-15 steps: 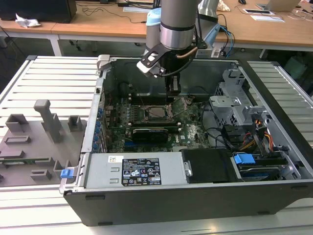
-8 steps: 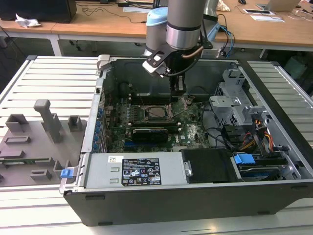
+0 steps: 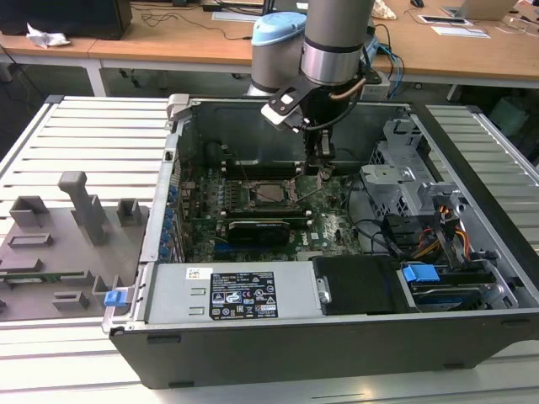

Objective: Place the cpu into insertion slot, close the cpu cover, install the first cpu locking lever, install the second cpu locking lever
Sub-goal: 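Close the cpu cover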

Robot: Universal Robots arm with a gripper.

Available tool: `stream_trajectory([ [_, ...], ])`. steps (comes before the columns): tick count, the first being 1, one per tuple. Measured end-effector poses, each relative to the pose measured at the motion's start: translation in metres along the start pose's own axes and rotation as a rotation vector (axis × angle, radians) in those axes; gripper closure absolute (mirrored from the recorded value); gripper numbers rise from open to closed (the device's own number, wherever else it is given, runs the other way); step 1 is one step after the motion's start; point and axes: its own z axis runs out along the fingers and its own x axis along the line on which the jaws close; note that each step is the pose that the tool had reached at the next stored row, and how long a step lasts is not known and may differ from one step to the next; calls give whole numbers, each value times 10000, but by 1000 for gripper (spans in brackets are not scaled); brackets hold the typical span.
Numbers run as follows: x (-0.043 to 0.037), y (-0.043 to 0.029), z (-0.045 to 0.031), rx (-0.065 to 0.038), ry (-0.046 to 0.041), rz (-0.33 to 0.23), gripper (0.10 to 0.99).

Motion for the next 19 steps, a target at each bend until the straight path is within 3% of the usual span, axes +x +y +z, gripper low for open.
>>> stream_trajectory([
  [3, 0, 68, 8, 5, 8, -260, 976],
  [6, 0, 187, 18, 3, 10, -264, 976],
  [8, 0, 214, 20, 3, 9, -263, 976],
  [12, 4, 355, 39, 19, 9, -264, 976],
  [19, 5, 404, 119, 82, 11, -264, 976],
])
